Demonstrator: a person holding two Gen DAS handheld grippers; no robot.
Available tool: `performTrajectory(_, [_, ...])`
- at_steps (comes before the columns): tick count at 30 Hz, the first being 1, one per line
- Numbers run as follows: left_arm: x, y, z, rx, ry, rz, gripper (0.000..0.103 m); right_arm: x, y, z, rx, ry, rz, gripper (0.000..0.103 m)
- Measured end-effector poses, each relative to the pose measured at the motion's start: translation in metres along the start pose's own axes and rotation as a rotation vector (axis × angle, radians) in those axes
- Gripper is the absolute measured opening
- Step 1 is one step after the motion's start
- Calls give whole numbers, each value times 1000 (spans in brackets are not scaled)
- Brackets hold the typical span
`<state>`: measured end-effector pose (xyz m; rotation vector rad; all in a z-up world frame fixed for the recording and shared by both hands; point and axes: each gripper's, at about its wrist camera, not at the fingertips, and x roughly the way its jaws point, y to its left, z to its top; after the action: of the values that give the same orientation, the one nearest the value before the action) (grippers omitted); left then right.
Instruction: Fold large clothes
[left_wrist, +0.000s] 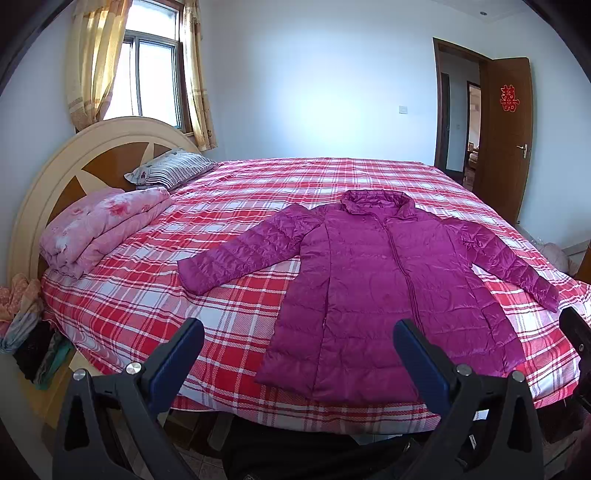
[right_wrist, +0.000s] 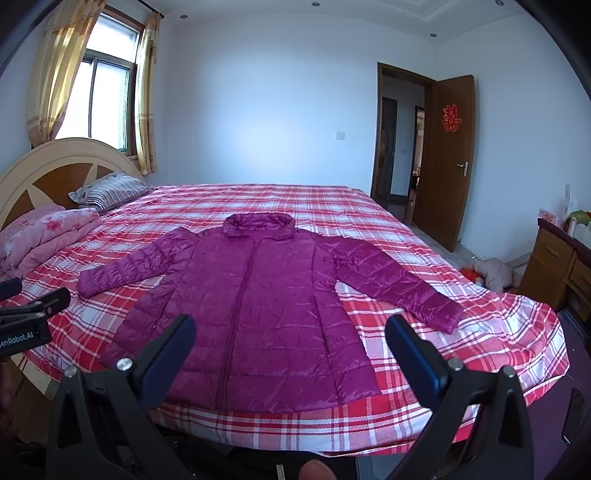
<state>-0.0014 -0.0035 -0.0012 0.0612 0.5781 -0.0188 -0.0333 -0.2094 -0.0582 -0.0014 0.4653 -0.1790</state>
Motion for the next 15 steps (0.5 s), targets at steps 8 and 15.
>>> performTrajectory(8, [1,-1,-1,1,7,-2,102,2,1,-1,0,5,2,103])
performTrajectory(15, [1,-1,-1,-2,8,0,102,2,1,-1,2,6,2,103])
